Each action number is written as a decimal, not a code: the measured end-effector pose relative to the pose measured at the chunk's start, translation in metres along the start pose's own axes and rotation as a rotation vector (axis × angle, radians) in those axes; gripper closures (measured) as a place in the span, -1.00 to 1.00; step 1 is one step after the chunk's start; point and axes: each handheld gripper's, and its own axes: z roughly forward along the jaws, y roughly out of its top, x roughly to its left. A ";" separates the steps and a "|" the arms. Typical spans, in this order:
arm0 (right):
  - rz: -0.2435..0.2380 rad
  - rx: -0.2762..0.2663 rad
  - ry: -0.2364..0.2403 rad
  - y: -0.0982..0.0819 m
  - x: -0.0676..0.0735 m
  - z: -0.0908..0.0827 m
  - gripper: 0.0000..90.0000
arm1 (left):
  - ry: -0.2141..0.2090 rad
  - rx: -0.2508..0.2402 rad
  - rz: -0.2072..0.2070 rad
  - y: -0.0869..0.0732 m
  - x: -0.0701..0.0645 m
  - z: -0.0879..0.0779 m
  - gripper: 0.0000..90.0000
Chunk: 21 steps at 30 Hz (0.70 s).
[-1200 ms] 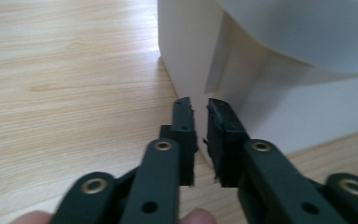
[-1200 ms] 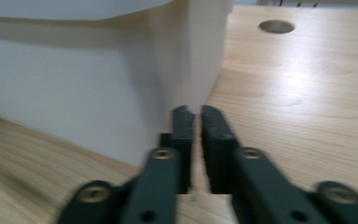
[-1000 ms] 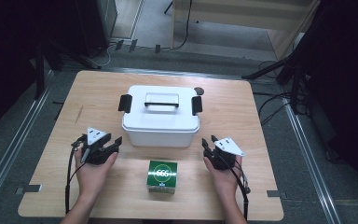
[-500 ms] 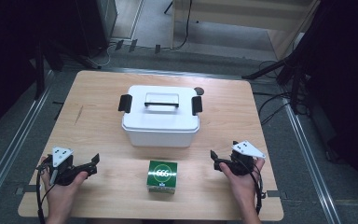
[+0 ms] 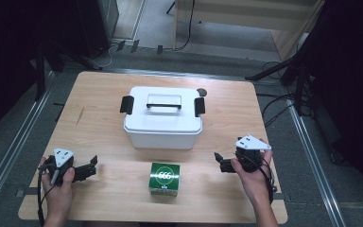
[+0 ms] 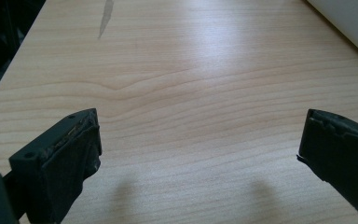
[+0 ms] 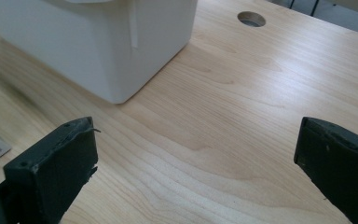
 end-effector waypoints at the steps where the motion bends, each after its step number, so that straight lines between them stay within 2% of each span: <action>1: -0.015 0.007 -0.003 0.003 0.000 -0.001 -1.00 | -0.002 -0.002 0.004 0.000 0.000 0.000 -1.00; 2: -0.034 0.011 0.014 0.011 -0.002 -0.003 -1.00 | -0.006 -0.004 0.003 0.000 0.000 0.000 -1.00; 5: -0.047 0.008 0.026 0.019 -0.005 -0.006 -1.00 | -0.025 -0.005 -0.022 0.000 0.004 -0.001 -1.00; 8: -0.057 0.005 0.053 0.037 -0.011 -0.013 -0.99 | -0.024 -0.008 -0.049 0.000 0.006 0.000 -1.00; 9: -0.057 0.005 0.053 0.037 -0.011 -0.013 -0.99 | -0.023 -0.009 -0.053 0.000 0.006 0.000 -1.00; 12: -0.069 -0.007 0.064 0.052 -0.016 -0.017 -0.73 | -0.019 -0.006 -0.047 0.000 0.005 0.000 -1.00; 15: -0.075 -0.014 0.045 0.062 -0.020 -0.018 -0.74 | -0.025 -0.010 -0.048 0.000 0.005 0.000 -1.00; 18: -0.084 -0.004 0.061 0.075 -0.025 -0.015 -0.75 | -0.032 -0.006 -0.042 0.001 0.006 0.001 -1.00; 19: -0.096 0.017 0.073 0.083 -0.026 -0.012 -0.75 | -0.035 -0.007 -0.045 0.001 0.006 0.001 -1.00; 20: -0.096 0.017 0.073 0.083 -0.026 -0.012 -0.75 | -0.038 -0.008 -0.045 0.001 0.006 0.001 -1.00; 21: -0.115 0.028 0.083 0.089 -0.026 -0.008 -0.73 | -0.039 -0.006 -0.043 0.001 0.006 0.001 -1.00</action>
